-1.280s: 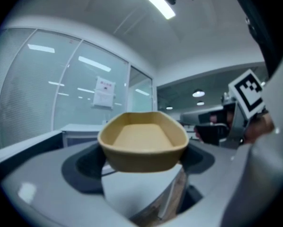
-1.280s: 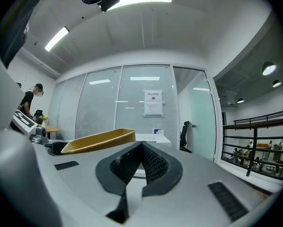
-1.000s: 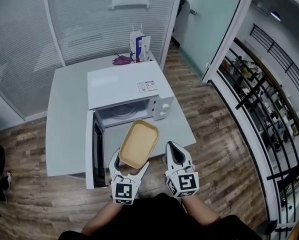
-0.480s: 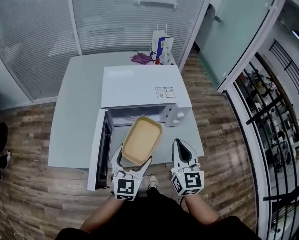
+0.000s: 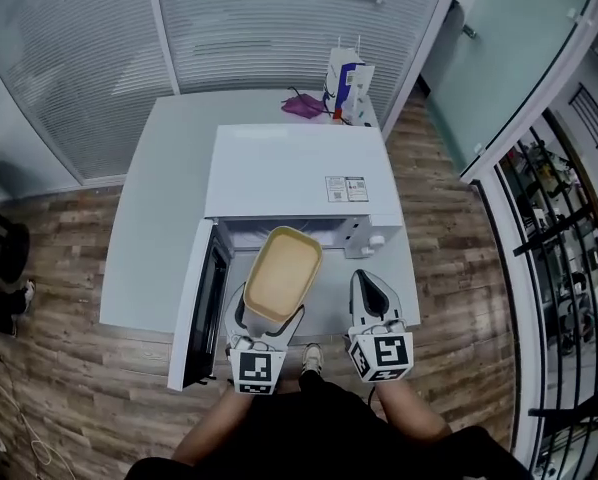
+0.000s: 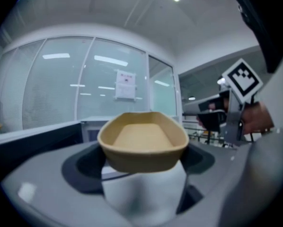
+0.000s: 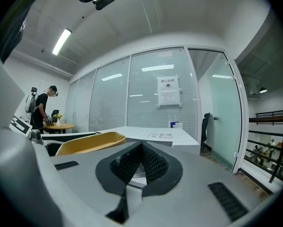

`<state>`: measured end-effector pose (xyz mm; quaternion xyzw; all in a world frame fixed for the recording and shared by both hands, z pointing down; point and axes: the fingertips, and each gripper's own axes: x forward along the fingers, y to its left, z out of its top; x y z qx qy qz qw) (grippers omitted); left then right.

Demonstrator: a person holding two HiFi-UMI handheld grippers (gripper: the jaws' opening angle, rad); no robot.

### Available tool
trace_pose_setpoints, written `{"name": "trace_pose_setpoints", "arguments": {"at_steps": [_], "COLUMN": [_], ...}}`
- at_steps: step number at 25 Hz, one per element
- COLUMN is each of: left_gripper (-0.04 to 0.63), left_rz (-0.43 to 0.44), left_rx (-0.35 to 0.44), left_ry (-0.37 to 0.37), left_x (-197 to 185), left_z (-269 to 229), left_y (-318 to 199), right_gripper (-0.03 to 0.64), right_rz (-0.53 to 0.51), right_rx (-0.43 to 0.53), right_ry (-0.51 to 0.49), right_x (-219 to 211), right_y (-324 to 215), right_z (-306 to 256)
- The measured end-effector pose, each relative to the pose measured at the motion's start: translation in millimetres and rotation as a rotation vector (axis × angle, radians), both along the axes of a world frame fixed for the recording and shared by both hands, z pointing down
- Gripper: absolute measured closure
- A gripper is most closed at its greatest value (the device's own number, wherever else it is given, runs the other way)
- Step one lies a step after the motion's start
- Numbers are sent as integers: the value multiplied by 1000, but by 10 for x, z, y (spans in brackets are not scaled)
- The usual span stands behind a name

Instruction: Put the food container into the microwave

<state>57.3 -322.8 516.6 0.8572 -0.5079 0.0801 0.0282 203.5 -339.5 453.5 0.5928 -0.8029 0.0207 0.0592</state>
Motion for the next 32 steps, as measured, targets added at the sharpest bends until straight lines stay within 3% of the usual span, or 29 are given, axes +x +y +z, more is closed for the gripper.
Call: {"name": "trace_pose_setpoints", "arguments": {"at_steps": [19,32], "left_gripper": [108,107], "left_rz": [-163,-237], "left_rx": [-163,-173], "left_ry": [-10,-40], "left_x": [27,42], "left_z": [855,1185], "left_y": [-575,-1240], "right_gripper": [612,612], "right_rz": [-138,-182], "right_rx": [-177,-221], "right_ry": [-21,-29], "right_x": [-139,-245], "right_y": [-662,-1079], "right_z": [916,1385]}}
